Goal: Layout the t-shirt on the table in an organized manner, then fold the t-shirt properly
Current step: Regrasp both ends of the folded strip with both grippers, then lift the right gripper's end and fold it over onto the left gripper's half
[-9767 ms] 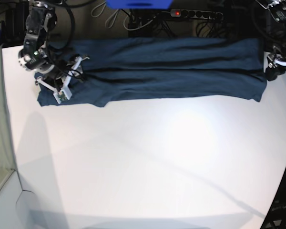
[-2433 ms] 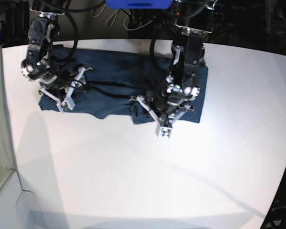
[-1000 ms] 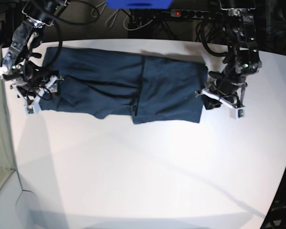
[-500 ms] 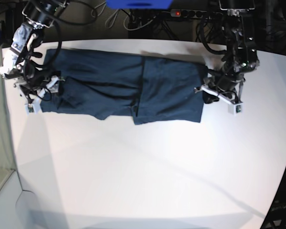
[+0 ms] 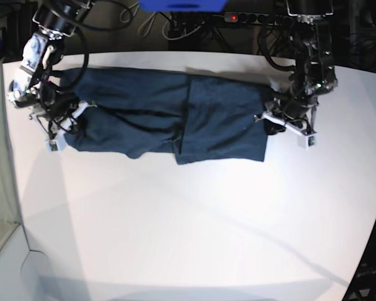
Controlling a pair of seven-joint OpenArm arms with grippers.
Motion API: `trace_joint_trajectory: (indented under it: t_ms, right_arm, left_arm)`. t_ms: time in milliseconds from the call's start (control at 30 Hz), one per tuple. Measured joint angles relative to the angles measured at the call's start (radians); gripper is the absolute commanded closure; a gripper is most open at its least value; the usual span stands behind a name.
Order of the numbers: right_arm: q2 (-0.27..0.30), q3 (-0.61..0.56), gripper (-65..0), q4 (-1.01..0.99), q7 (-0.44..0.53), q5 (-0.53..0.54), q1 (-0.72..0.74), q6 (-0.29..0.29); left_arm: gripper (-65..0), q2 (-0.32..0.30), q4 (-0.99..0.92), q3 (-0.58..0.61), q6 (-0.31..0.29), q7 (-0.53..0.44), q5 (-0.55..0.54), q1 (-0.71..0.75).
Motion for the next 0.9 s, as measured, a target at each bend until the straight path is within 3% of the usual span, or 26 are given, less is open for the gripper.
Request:
trace_joint_trajectory:
  t_ms: [133, 333, 433, 800, 900]
  right_arm:
    - [-0.002, -0.027, 0.0, 0.030, -0.017, -0.005, -0.004, 0.001]
    - [-0.045, -0.032, 0.0, 0.222, -0.154, -0.051, -0.037, 0.004]
    - [-0.042, -0.050, 0.0, 0.324, -0.176, -0.043, -0.024, 0.004]
    - [-0.039, -0.334, 0.0, 0.488, -0.251, -0.046, -0.026, 0.004]
    - [-0.068, -0.426, 0.0, 0.488, -0.250, -0.038, -0.024, 0.004]
  left_arm:
    - [-13.4, 0.000, -0.002, 0.000, 0.000, -0.006, 0.000, 0.000]
    - [-13.4, 0.000, -0.003, 0.000, 0.000, -0.006, 0.000, -0.002]
    - [-13.4, 0.000, -0.003, 0.000, 0.000, -0.006, 0.000, -0.002]
    - [-13.4, 0.000, -0.003, 0.000, -0.003, -0.013, 0.000, 0.003]
    - [-13.4, 0.000, -0.003, 0.000, -0.003, -0.013, 0.000, 0.004]
